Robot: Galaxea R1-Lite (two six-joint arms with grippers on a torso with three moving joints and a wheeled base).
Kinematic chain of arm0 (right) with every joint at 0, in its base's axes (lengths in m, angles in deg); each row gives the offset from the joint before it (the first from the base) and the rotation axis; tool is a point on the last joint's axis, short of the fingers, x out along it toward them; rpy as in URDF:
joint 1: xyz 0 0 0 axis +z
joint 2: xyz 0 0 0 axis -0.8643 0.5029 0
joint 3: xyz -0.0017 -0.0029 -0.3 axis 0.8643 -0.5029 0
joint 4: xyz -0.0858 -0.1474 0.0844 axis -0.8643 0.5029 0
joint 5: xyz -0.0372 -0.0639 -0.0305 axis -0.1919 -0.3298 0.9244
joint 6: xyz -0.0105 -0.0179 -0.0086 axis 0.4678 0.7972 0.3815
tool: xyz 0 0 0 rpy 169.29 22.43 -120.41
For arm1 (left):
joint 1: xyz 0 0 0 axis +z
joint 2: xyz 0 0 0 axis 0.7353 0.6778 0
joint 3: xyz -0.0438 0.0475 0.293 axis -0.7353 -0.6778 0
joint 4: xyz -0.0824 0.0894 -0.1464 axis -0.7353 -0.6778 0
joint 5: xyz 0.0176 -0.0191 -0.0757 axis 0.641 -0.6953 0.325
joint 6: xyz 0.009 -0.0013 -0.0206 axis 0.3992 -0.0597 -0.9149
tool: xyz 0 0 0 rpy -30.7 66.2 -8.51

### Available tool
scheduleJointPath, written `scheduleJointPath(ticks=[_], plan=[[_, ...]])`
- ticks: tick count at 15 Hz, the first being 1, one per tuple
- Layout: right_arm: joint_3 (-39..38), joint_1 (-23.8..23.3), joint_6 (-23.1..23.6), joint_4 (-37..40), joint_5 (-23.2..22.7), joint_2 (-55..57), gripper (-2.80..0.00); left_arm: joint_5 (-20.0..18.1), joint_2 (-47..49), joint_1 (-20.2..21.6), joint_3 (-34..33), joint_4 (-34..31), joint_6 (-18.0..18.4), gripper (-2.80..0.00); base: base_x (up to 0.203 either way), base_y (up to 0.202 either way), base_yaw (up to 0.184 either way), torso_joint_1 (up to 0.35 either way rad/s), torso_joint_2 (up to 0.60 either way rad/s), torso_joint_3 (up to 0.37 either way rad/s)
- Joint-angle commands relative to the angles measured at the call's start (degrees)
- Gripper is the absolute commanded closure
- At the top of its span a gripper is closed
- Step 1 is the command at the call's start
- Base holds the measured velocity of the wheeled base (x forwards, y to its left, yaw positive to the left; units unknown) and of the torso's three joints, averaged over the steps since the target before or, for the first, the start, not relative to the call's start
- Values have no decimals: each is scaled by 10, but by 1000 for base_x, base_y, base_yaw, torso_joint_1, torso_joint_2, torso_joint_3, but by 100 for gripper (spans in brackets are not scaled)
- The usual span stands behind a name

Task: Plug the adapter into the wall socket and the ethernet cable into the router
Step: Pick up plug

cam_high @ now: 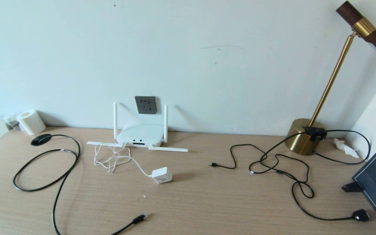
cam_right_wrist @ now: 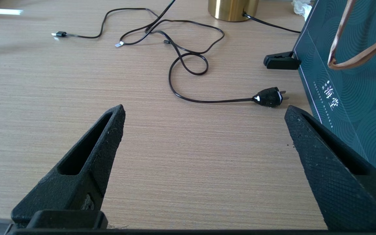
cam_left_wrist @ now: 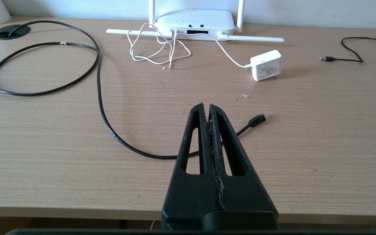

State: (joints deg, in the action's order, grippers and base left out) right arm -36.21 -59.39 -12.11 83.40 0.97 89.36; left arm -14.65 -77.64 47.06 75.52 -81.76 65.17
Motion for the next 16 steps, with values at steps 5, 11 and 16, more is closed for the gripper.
scheduleJointPath(ticks=[5,11,16], plan=[[0,0,0,0,0,0,-280,-11,38,-1,78,1,33,0,0,0,0,0,0,0],[0,0,0,0,0,0,-280,-46,406,-77,272,5,33,-280,0,0,0,0,0,0],[0,0,0,0,0,0,-280,-73,698,-94,341,14,165,-280,0,0,0,0,0,0]])
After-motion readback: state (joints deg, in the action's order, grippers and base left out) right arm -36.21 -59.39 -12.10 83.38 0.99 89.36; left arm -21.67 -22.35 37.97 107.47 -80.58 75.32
